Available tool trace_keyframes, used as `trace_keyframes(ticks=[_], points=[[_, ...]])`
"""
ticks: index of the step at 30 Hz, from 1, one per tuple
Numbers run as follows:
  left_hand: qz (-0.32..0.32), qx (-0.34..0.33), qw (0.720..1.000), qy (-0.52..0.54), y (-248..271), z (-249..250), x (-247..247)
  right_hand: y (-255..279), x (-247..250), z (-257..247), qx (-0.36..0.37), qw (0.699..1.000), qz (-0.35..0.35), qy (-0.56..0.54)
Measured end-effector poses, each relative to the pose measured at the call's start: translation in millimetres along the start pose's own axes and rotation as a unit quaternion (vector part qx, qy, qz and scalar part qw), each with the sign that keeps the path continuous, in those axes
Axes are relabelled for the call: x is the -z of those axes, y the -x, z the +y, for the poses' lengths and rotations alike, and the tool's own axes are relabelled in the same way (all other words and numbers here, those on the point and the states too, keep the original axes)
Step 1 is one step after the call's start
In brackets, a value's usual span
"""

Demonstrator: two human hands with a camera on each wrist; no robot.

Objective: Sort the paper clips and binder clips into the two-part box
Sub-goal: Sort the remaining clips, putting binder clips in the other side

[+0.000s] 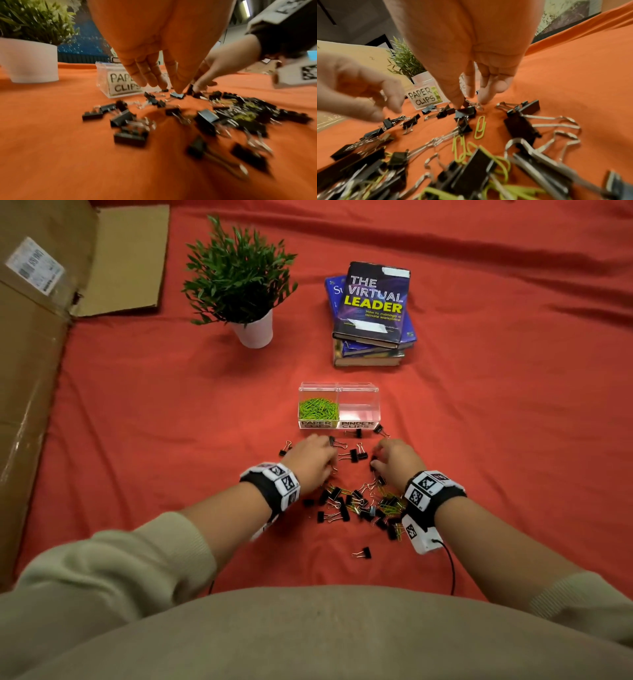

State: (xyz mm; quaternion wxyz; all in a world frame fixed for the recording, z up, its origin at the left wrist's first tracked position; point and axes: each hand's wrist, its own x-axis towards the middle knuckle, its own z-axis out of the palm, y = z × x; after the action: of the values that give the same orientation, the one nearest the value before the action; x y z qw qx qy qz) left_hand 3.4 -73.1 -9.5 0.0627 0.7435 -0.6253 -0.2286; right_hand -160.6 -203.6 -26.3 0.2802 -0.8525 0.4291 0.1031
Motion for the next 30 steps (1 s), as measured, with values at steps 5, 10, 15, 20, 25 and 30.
trace_keyframes(ticks=[5,10,15,20,25,30], points=[[-0.059,0.008,0.998,0.001,19,7,-32,1,11,3,-0.026,1.000,0.000,-0.017],[-0.034,0.001,0.999,-0.018,24,11,-34,13,9,11,-0.042,0.999,-0.016,0.001],[-0.031,0.033,0.999,-0.011,36,-1,-31,26,2,19,-0.025,0.997,0.061,-0.042],[-0.008,0.030,0.999,-0.005,30,4,-28,35,-11,17,-0.022,0.997,0.018,0.074],[-0.043,-0.020,0.999,-0.018,13,18,-31,33,-20,14,-0.005,0.995,-0.003,0.097],[-0.085,-0.033,0.994,-0.054,10,20,-35,33,-24,6,-0.007,0.993,-0.041,0.106]])
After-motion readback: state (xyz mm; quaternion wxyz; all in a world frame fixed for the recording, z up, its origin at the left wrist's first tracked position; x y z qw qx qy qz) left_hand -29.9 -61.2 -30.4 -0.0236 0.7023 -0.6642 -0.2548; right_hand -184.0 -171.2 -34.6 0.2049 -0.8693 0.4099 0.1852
